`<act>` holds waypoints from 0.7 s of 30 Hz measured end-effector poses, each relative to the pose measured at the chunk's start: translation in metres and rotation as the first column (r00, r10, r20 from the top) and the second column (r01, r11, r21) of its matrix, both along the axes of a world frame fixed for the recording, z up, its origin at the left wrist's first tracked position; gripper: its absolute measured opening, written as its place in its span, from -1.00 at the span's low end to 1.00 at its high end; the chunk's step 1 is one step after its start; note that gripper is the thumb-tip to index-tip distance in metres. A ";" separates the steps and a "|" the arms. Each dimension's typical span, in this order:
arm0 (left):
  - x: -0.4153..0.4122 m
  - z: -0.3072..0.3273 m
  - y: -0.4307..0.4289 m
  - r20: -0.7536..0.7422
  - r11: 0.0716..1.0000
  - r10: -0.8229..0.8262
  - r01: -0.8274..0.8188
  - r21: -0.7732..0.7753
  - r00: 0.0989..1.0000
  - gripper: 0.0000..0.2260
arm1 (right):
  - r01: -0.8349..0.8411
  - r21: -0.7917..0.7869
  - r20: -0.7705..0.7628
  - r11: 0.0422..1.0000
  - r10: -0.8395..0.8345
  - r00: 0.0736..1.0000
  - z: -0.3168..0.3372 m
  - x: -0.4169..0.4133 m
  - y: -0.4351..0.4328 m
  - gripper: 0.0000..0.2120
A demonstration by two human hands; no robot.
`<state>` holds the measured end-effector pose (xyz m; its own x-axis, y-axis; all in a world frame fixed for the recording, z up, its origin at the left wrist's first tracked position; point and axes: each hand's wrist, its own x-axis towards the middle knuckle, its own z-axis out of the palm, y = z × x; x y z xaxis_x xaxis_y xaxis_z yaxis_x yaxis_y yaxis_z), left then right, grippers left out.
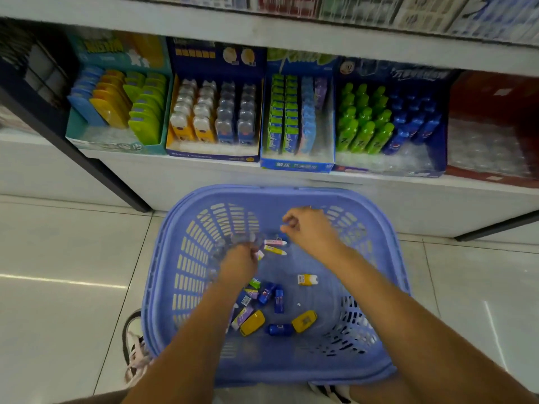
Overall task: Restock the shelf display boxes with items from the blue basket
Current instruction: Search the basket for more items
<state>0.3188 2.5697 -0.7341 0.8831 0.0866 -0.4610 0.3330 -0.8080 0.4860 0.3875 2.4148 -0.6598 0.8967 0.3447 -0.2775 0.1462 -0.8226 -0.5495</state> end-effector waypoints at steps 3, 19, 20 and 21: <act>-0.013 -0.033 0.007 -0.214 0.992 -0.087 0.105 0.075 0.973 -0.72 | 0.042 -0.147 -0.188 0.988 -0.069 0.980 -0.063 -0.010 -0.004 -0.71; -0.002 -0.086 -0.014 -0.199 0.973 0.145 -0.103 0.208 0.969 -0.65 | 0.127 -0.196 -0.194 0.972 -0.165 0.967 -0.164 -0.009 0.028 -0.79; 0.000 -0.085 -0.016 -0.202 0.970 0.169 -0.126 0.210 0.965 -0.66 | 0.171 -0.174 -0.223 0.970 -0.208 0.952 -0.163 -0.008 0.027 -0.80; 0.001 -0.082 -0.016 -0.212 0.966 0.210 -0.169 0.193 0.955 -0.67 | 0.214 -0.150 -0.258 0.965 -0.247 0.934 -0.162 -0.006 0.025 -0.79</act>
<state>0.3200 2.5536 -0.8166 0.7153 0.3374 -0.6120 0.5739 -0.7833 0.2388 0.3811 2.4395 -0.8218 0.8317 0.0877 -0.5482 -0.1967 -0.8769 -0.4386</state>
